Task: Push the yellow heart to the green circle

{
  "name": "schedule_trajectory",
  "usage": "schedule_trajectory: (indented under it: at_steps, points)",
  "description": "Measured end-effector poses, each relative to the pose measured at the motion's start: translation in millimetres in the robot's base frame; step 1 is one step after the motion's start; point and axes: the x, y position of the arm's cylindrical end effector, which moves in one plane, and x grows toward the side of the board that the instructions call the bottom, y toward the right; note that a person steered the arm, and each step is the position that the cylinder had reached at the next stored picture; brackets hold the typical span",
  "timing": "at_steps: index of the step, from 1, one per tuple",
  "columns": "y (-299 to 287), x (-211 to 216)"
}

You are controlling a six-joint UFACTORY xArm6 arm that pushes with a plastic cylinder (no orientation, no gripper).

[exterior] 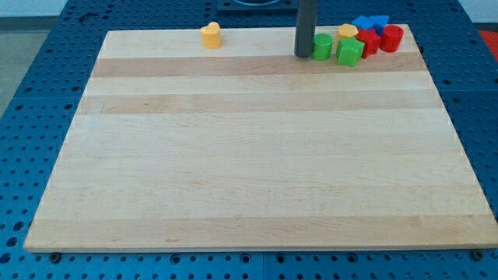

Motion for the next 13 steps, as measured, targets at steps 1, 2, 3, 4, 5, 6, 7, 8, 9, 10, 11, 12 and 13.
schedule_trajectory:
  at_steps: [1,2,3,4,5,6,7,8,9,10,11,12,13]
  points:
    - [12,0]
    - [6,0]
    - [-36,9]
    - [-82,9]
    - [-134,9]
    - [-185,9]
    - [-227,3]
    - [-246,-16]
    - [-238,-41]
    - [-225,-58]
    - [-204,-59]
    - [-186,-59]
    - [-172,-57]
